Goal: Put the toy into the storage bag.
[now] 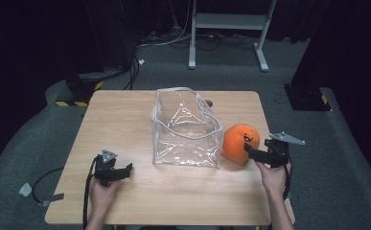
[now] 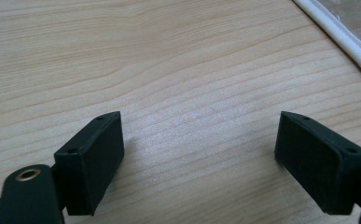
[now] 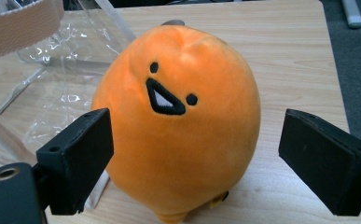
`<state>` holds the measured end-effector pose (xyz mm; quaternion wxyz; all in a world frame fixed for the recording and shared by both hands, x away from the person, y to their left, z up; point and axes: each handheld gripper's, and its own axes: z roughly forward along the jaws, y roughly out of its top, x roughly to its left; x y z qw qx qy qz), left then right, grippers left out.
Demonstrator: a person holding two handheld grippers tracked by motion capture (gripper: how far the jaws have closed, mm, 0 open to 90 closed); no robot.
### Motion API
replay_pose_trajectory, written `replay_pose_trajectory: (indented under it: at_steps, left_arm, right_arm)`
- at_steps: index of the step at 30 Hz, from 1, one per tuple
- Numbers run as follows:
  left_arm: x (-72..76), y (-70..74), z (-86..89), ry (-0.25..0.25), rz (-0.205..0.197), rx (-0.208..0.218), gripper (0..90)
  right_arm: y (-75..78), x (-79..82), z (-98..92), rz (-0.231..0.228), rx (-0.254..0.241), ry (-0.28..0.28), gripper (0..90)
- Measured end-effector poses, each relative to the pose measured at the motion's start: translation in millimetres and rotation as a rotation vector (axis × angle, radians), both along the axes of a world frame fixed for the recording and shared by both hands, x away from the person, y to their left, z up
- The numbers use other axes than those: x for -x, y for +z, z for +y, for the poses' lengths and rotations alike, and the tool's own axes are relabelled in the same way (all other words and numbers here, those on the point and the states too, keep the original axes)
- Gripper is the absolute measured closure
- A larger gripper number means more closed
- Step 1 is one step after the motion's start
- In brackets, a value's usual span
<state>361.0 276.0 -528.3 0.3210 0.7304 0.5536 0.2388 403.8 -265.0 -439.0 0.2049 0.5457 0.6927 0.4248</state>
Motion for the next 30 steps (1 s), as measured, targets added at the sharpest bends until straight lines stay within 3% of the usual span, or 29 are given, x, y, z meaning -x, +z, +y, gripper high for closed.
replay_pose_trajectory:
  at_steps: [8, 15, 30]
  left_arm:
    - [0.0, -0.1, -0.1, 0.0, -0.001, 0.001, 15.6]
    - [0.0, -0.1, -0.1, 0.0, -0.001, 0.001, 15.6]
    - [0.0, 0.1, 0.2, -0.002, 0.001, -0.003, 15.6]
  right_arm:
    - [3.2, -12.6, 1.3, 0.017, -0.026, 0.028, 9.1]
    - [9.7, -21.4, 5.1, 0.003, -0.041, 0.033, 9.1]
    - [5.0, -40.2, 8.6, 0.011, -0.081, 0.029, 9.1]
